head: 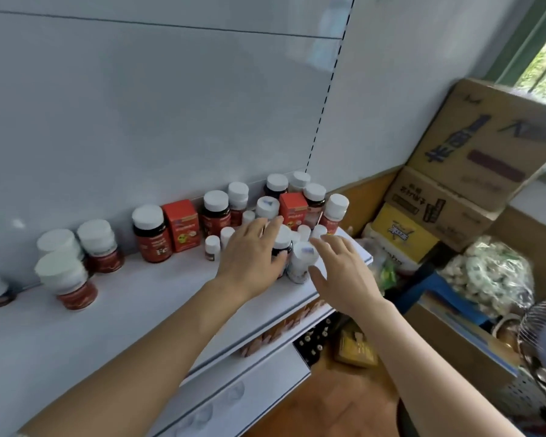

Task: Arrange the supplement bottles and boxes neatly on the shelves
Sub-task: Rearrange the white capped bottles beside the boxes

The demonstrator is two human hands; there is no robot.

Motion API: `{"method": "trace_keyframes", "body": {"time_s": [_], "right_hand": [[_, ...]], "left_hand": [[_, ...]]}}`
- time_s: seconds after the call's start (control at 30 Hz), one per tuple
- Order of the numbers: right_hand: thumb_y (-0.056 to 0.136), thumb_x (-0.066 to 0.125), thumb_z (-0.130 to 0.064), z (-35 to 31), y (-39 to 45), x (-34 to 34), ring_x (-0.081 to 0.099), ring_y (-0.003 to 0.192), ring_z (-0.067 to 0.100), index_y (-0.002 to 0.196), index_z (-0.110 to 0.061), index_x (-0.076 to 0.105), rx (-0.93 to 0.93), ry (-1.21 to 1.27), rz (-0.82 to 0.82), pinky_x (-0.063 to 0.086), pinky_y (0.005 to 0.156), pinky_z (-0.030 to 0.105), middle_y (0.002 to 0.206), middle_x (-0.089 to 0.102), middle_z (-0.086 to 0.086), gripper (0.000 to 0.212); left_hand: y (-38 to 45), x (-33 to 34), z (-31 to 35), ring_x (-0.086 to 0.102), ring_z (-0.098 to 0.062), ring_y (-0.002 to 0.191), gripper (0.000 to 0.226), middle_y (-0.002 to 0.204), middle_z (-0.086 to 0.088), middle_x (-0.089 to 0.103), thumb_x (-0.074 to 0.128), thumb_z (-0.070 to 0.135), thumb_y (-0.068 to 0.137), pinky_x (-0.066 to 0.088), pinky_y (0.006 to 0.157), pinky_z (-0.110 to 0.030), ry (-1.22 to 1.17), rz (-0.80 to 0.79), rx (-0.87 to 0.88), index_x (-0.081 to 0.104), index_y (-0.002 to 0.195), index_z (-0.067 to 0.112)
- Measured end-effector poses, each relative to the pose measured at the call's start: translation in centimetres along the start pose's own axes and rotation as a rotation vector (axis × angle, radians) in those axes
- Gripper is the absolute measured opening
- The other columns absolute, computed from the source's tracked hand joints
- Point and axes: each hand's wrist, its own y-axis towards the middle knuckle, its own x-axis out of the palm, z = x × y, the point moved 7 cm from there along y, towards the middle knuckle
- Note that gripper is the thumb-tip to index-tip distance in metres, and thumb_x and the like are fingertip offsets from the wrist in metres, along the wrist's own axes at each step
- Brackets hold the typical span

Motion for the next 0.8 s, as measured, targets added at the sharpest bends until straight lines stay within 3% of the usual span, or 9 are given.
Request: {"method": "trace_keyframes", "body": {"time_s": [0.27, 0.43, 0.6, 0.8], "right_hand": [[0.089, 0.063, -0.032, 1.9, 3.0, 1.8, 0.057, 0.106, 0.023, 0.119, -0.017, 0.059, -0.239, 0.223, -0.067, 0.050, 0.084, 0.035, 0.119, 0.060, -0.001, 0.033], [0.089, 0.068, -0.031, 3.4, 3.4, 0.5, 0.062, 0.092, 0.019, 0.115, -0.017, 0.061, -0.326, 0.424, -0.032, 0.052, 0.077, 0.035, 0.112, 0.064, -0.004, 0.030], [0.091, 0.065, -0.033, 4.8, 4.3, -2.8, 0.062, 0.095, 0.000, 0.119, -0.027, 0.063, -0.314, 0.749, 0.011, 0.051, 0.078, 0.011, 0.112, 0.064, -0.012, 0.029], [0.094, 0.060, -0.036, 2.5, 2.8, -3.4, 0.061, 0.097, 0.000, 0.123, -0.030, 0.063, -0.390, 0.871, -0.075, 0.050, 0.074, 0.010, 0.116, 0.062, -0.014, 0.030]], "left_hand": [[1.8, 2.5, 0.2, 0.052, -0.026, 0.114, 0.043, 0.129, -0.002, 0.053, 0.055, 0.032, 0.095, 0.048, 0.087, -0.041, -0.054, 0.000, -0.057, 0.049, 0.135, 0.017], [1.2, 1.9, 0.5, 0.051, -0.017, 0.119, 0.044, 0.131, 0.006, 0.055, 0.059, 0.037, 0.094, 0.047, 0.094, -0.036, -0.155, 0.056, -0.188, 0.053, 0.135, 0.023], [-0.3, -1.0, 0.9, 0.053, -0.006, 0.114, 0.041, 0.127, 0.010, 0.060, 0.064, 0.045, 0.089, 0.041, 0.090, -0.023, -0.350, 0.187, -0.369, 0.060, 0.127, 0.031], [-3.8, -4.3, 2.0, 0.056, 0.003, 0.107, 0.028, 0.118, 0.020, 0.063, 0.061, 0.049, 0.090, 0.043, 0.090, -0.018, -0.448, 0.256, -0.479, 0.065, 0.116, 0.040]]}}
